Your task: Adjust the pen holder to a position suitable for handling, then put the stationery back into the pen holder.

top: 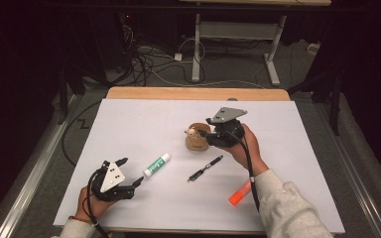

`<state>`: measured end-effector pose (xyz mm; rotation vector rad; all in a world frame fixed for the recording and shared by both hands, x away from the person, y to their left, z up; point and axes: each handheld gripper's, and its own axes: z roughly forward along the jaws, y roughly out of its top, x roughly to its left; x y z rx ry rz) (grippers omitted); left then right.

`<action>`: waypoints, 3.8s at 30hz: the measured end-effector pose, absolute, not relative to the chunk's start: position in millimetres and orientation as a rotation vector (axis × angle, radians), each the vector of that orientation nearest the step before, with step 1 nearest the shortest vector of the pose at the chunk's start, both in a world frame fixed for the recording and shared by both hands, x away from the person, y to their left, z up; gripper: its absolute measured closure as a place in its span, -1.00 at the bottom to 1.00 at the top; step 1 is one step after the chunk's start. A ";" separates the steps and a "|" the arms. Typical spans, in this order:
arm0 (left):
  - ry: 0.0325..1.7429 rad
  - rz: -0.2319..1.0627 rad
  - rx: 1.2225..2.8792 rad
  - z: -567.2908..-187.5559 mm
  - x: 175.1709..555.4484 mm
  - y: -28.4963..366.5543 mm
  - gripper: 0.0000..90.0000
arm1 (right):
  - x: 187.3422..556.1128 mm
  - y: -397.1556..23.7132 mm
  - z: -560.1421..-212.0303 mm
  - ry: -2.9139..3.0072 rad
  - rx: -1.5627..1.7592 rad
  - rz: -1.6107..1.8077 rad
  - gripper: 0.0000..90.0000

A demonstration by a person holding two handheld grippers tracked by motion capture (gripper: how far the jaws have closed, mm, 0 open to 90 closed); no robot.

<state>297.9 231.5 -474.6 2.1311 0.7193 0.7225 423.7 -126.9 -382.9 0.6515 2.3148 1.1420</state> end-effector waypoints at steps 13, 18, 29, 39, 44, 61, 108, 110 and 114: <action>0.723 0.723 2.140 -475.7 299.4 229.9 -0.57 | 384.9 -174.7 -379.0 2.164 0.594 1.208 -0.06; 0.718 0.721 2.146 -476.3 299.2 227.6 -0.57 | 370.0 -187.9 -385.2 2.133 0.561 1.239 -0.11; 0.722 0.724 2.152 -476.4 300.0 226.5 -0.57 | 340.6 -213.4 -403.1 2.077 0.512 1.222 -0.28; 0.718 0.723 2.161 -477.0 299.9 226.7 -0.57 | 328.7 -246.8 -416.9 2.036 0.580 1.214 -0.33; 0.717 0.723 2.164 -477.2 299.7 226.0 -0.57 | 322.5 -263.5 -426.1 2.020 0.623 1.232 -0.32; 0.728 0.714 2.163 -477.7 301.9 227.8 -0.57 | 304.1 -295.4 -456.4 2.018 0.716 1.176 -0.37; 0.920 0.211 2.549 -437.2 387.2 157.3 -0.22 | 294.4 -307.5 -468.9 2.007 0.705 1.147 -0.31; 0.924 0.185 2.582 -438.6 395.4 149.8 -0.20 | 294.2 -306.1 -469.6 2.014 0.696 1.140 -0.31; 0.960 0.101 2.604 -443.5 412.4 140.5 -0.11 | 294.9 -306.4 -471.1 2.032 0.693 1.150 -0.31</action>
